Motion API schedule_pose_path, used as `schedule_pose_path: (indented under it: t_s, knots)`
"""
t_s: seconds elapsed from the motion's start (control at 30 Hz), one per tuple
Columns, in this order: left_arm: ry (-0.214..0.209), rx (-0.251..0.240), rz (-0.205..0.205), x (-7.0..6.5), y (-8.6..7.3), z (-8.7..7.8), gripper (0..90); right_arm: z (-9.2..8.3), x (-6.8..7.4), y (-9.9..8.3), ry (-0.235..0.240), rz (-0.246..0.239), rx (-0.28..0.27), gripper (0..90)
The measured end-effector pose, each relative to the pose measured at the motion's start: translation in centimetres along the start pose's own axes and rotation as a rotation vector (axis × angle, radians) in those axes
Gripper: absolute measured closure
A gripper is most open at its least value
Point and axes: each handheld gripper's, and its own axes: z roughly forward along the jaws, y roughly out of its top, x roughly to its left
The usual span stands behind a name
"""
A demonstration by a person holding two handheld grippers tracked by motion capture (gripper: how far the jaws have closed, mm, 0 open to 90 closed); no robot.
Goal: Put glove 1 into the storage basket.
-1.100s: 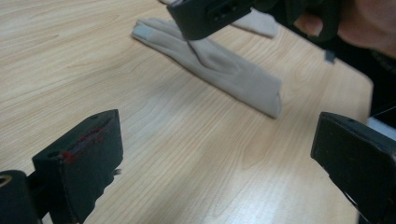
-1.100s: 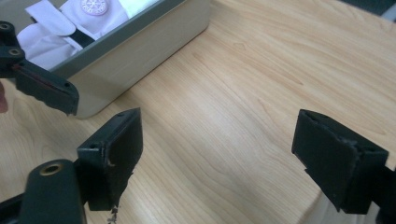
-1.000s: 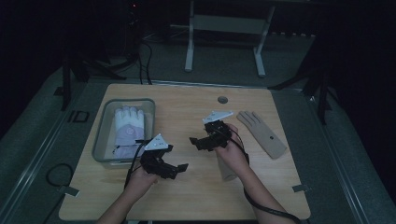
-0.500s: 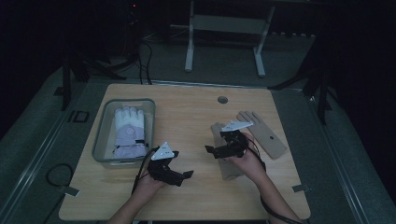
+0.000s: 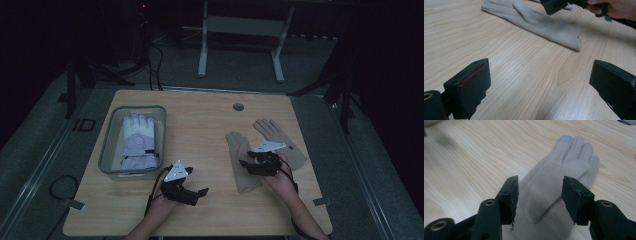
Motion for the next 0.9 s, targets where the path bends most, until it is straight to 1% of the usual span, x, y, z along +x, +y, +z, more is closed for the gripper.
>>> schedule_pose_path:
  t_s: [0.07,0.17,0.2,0.27,0.33,0.4,0.43,0.47,0.53,0.57,0.6,0.63,0.67,0.7,0.73,0.77,0.8,0.83,0.9]
  knots:
    - [0.005,0.002,0.005,-0.2,-0.2,0.0,3.6,0.4,-0.3,-0.2,-0.021,-0.03,0.004,48.2]
    - [0.009,0.005,0.02,-0.4,-0.3,-0.1,3.6,1.0,-0.8,-0.2,-0.026,-0.049,0.012,48.0]
    - [0.007,0.004,0.023,-0.5,-0.4,-0.1,3.6,1.3,-1.0,-0.2,-0.017,-0.051,0.017,47.6]
    - [0.005,0.001,0.027,-0.5,-0.4,-0.1,3.6,1.7,-1.2,-0.2,-0.013,-0.057,0.015,47.1]
    - [0.007,-0.004,0.025,-0.5,-0.4,-0.2,3.6,2.2,-1.3,-0.1,0.003,-0.06,0.022,44.7]
    - [0.007,-0.009,0.027,-0.5,-0.3,-0.3,3.6,2.9,-1.5,-0.1,0.005,-0.045,0.035,40.6]
    - [0.006,-0.013,0.027,-0.5,-0.3,-0.3,3.6,3.2,-1.6,-0.2,0.003,-0.046,0.043,39.9]
    - [0.004,-0.014,0.028,-0.5,-0.3,-0.3,3.6,3.6,-1.6,-0.3,-0.007,-0.049,0.061,39.3]
    - [0.005,-0.013,0.029,-0.4,-0.3,-0.3,3.6,3.9,-1.9,-0.6,0.013,-0.014,0.052,40.5]
    - [0.006,-0.015,0.028,-0.4,-0.3,-0.3,3.6,3.9,-1.9,-0.6,0.011,-0.02,0.051,42.0]
    - [0.005,-0.014,0.028,-0.4,-0.3,-0.3,3.6,3.9,-1.8,-0.6,0.011,-0.012,0.053,43.8]
    - [0.006,-0.012,0.029,-0.3,-0.3,-0.3,3.6,3.9,-1.8,-0.6,0.009,0.005,0.052,49.0]
    - [0.007,-0.012,0.029,-0.3,-0.3,-0.3,3.6,3.8,-1.8,-0.5,0.008,0.026,0.052,56.1]
    - [0.007,-0.012,0.029,-0.3,-0.3,-0.3,3.6,3.8,-1.8,-0.5,0.008,0.026,0.052,56.1]
    - [0.007,-0.01,0.025,-0.3,-0.3,-0.3,3.6,3.8,-1.7,-0.5,0.012,0.044,0.054,60.3]
    - [0.008,-0.01,0.025,-0.3,-0.3,-0.3,3.6,3.9,-1.4,-0.3,0.018,0.062,0.052,69.5]
    - [0.008,-0.01,0.026,-0.3,-0.3,-0.3,3.6,3.9,-1.3,-0.3,0.022,0.065,0.052,71.7]
    - [0.008,-0.011,0.025,-0.3,-0.4,-0.3,3.6,4.0,-1.0,-0.2,0.016,0.067,0.055,74.2]
    - [0.007,-0.01,0.024,-0.3,-0.4,-0.3,3.6,4.1,-0.5,0.0,0.005,0.106,0.06,76.6]
